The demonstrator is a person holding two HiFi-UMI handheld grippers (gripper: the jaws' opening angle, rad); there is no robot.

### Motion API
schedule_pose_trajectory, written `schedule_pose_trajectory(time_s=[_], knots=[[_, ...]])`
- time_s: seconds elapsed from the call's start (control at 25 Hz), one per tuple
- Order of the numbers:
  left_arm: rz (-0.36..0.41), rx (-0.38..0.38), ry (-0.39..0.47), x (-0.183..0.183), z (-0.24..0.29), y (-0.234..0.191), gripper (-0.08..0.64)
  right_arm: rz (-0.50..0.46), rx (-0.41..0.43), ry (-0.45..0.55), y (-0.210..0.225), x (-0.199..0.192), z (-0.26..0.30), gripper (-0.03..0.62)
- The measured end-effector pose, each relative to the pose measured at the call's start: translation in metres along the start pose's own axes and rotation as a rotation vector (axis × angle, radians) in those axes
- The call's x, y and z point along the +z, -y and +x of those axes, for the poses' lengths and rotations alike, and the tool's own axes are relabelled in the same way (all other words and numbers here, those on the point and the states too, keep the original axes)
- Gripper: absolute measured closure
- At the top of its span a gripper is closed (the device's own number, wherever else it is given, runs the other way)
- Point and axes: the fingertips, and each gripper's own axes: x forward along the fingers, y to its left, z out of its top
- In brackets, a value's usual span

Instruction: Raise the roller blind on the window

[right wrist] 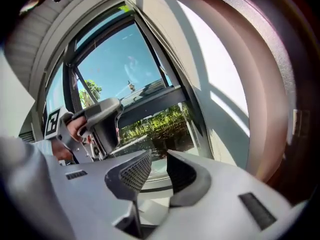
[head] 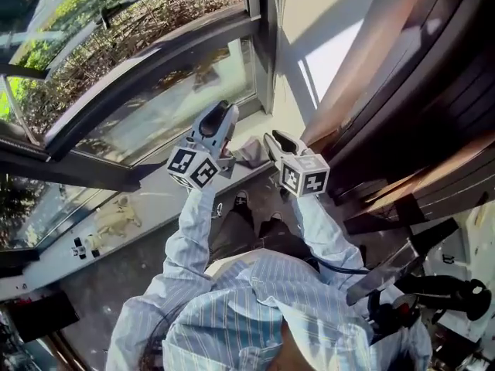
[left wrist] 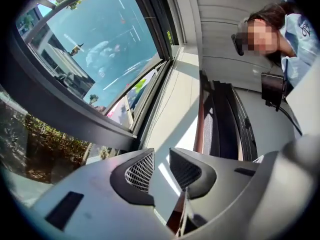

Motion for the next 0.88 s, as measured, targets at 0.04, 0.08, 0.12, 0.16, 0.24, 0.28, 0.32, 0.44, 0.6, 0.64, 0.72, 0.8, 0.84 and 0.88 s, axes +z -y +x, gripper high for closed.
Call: schedule_pose_trajectory(time_s=[0.04, 0.08, 0.12, 0.16, 0.24, 0.28, 0.32, 0.44, 0.6, 0.64, 0.72, 0.8, 0.84, 0.88], knots=[[-0.003, 0.017, -0.012, -0.005, -0.013, 0.002, 0.479, -0.001, 0.006, -0.003, -0.006, -0.003, -0.004, 0.494], [-0.004, 0.030, -0.027, -0.009, -0.026, 0.004, 0.480, -0.004, 0.010, -0.003, -0.012, -0.006, -0.007, 0.494], [-0.005, 0.038, -0.046, -0.014, -0.038, 0.006, 0.480, -0.008, 0.011, -0.001, -0.018, -0.008, -0.010, 0.495], [-0.007, 0.045, -0.065, -0.019, -0.050, 0.007, 0.480, -0.010, 0.010, 0.000, -0.024, -0.011, -0.013, 0.495], [-0.022, 0.069, -0.097, -0.028, -0.076, 0.005, 0.480, -0.011, 0.012, -0.003, -0.039, -0.019, -0.018, 0.495], [-0.036, 0.084, -0.108, -0.033, -0.090, 0.002, 0.480, -0.012, 0.013, -0.005, -0.048, -0.023, -0.020, 0.495], [-0.053, 0.098, -0.119, -0.037, -0.104, -0.001, 0.480, -0.014, 0.015, -0.006, -0.057, -0.026, -0.021, 0.495], [-0.096, 0.109, -0.151, -0.046, -0.148, -0.002, 0.480, -0.025, 0.006, -0.001, -0.089, -0.039, -0.026, 0.497], [-0.120, 0.079, -0.193, -0.048, -0.212, 0.005, 0.482, -0.030, -0.036, 0.031, -0.136, -0.060, -0.033, 0.497], [-0.123, 0.068, -0.202, -0.047, -0.229, 0.007, 0.482, -0.024, -0.048, 0.044, -0.149, -0.065, -0.036, 0.497], [-0.131, 0.045, -0.218, -0.045, -0.261, 0.009, 0.482, -0.002, -0.071, 0.072, -0.175, -0.075, -0.043, 0.497], [-0.146, 0.022, -0.233, -0.043, -0.290, 0.010, 0.482, 0.029, -0.093, 0.095, -0.200, -0.086, -0.052, 0.498], [-0.160, 0.010, -0.240, -0.042, -0.303, 0.012, 0.482, 0.042, -0.103, 0.102, -0.212, -0.092, -0.057, 0.497], [-0.177, 0.001, -0.245, -0.042, -0.316, 0.014, 0.482, 0.050, -0.113, 0.107, -0.223, -0.099, -0.063, 0.497]])
